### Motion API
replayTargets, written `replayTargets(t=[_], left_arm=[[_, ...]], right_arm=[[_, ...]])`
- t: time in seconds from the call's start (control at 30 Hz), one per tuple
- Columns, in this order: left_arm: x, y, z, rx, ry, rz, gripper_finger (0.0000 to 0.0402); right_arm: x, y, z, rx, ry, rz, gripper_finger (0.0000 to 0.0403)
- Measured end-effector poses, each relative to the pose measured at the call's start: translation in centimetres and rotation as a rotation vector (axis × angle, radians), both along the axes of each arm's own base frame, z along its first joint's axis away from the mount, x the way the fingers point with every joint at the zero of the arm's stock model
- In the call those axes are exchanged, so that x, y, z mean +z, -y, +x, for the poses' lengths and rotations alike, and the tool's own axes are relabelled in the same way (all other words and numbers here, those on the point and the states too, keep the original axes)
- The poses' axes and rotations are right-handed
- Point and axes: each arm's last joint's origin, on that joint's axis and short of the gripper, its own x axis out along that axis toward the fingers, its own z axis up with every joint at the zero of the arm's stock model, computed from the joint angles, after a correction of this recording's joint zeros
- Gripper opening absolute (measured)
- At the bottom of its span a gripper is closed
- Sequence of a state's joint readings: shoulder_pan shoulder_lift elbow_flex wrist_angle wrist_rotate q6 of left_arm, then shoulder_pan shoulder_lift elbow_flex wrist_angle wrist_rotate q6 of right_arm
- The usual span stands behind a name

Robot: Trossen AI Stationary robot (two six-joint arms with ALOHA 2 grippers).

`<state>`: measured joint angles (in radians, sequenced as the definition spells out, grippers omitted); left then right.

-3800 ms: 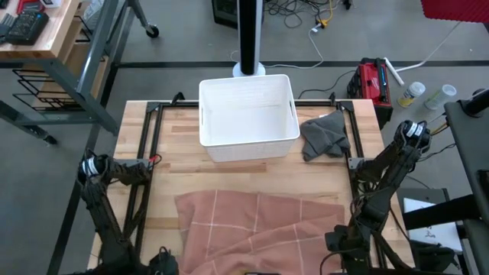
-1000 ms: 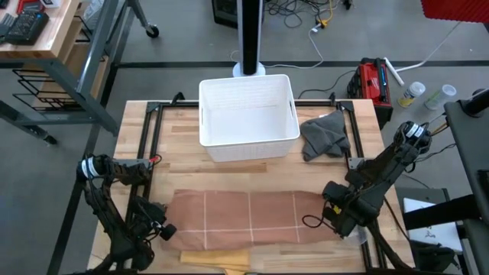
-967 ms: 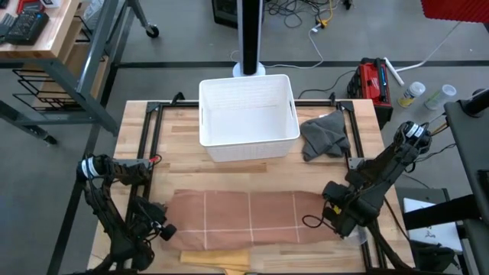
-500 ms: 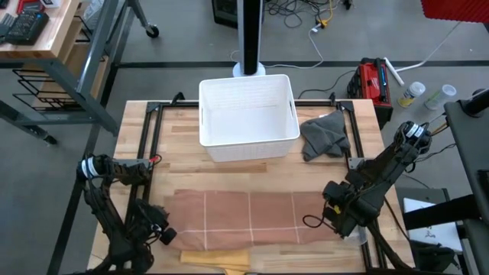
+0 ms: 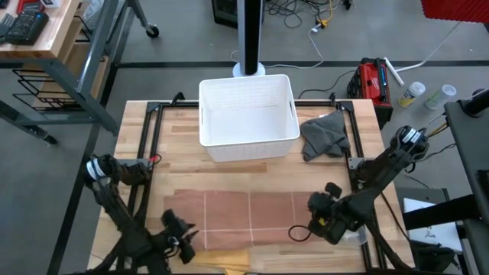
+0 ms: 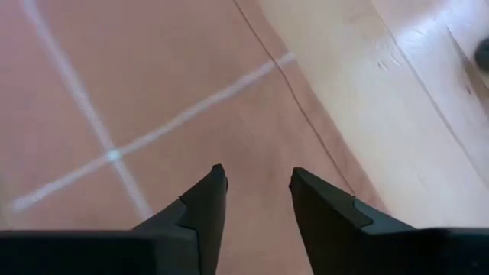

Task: Fold towel
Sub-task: Fold the brown squared towel

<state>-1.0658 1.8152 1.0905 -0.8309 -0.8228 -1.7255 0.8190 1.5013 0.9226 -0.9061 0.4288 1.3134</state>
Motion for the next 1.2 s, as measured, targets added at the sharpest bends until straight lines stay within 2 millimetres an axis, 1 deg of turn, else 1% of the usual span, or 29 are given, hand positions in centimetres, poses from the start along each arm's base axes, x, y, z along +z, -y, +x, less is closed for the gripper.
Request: replayTargets(t=[0.13,0.23,0.3,0.37,0.43,0.53,0.6,0.7,0.93,1.03,1.1,1.13,1.2], left_arm=[[-1.1,-1.7,1.5,0.058,-0.052,0.039,0.0088],[-1.0,-2.4,2.2,0.067,-0.091,0.043,0.0078],[-1.0,-2.7,2.5,0.066,-0.118,0.047,0.0076],[-1.1,-3.1,2.8,0.072,-0.163,0.046,0.0075],[-1.1,-3.5,2.9,0.086,-0.207,0.052,0.0075],[-1.4,-4.5,2.8,0.115,-0.322,0.060,0.0075],[-2.1,-5.3,2.5,0.140,-0.401,0.048,0.0075],[-2.9,-6.3,2.0,0.186,-0.440,0.046,0.0075],[-4.1,-8.0,0.5,0.326,-0.416,0.065,0.0075],[-3.9,-8.5,-0.1,0.409,-0.469,0.063,0.0075],[-3.6,-8.5,-0.2,0.443,-0.488,0.046,0.0075],[-3.3,-8.3,-0.1,0.445,-0.491,0.025,0.0075],[-2.5,-7.7,0.2,0.425,-0.485,-0.018,0.0075]], right_arm=[[-2.5,0.2,0.9,-0.008,-0.108,-0.057,0.0108],[-4.5,0.5,1.5,-0.005,-0.212,-0.085,0.0088],[-5.4,0.9,1.8,-0.002,-0.275,-0.106,0.0073],[-5.4,1.3,2.3,-0.023,-0.321,-0.096,0.0057],[-5.3,1.6,2.7,-0.002,-0.346,-0.078,0.0042],[-4.9,2.3,3.4,0.030,-0.376,-0.041,0.0018],[-4.7,3.1,4.1,0.036,-0.390,-0.016,0.0005],[-4.7,4.5,5.1,0.038,-0.397,0.002,0.0004],[-4.9,8.2,8.0,0.063,-0.336,0.029,0.0002],[-4.8,10.2,9.2,0.055,-0.288,-0.027,0.0001],[-4.6,11.4,9.6,0.032,-0.279,-0.067,0.0001],[-4.4,11.8,9.7,0.030,-0.278,-0.080,0.0001],[-3.7,12.1,9.5,0.047,-0.270,-0.089,0.0002]])
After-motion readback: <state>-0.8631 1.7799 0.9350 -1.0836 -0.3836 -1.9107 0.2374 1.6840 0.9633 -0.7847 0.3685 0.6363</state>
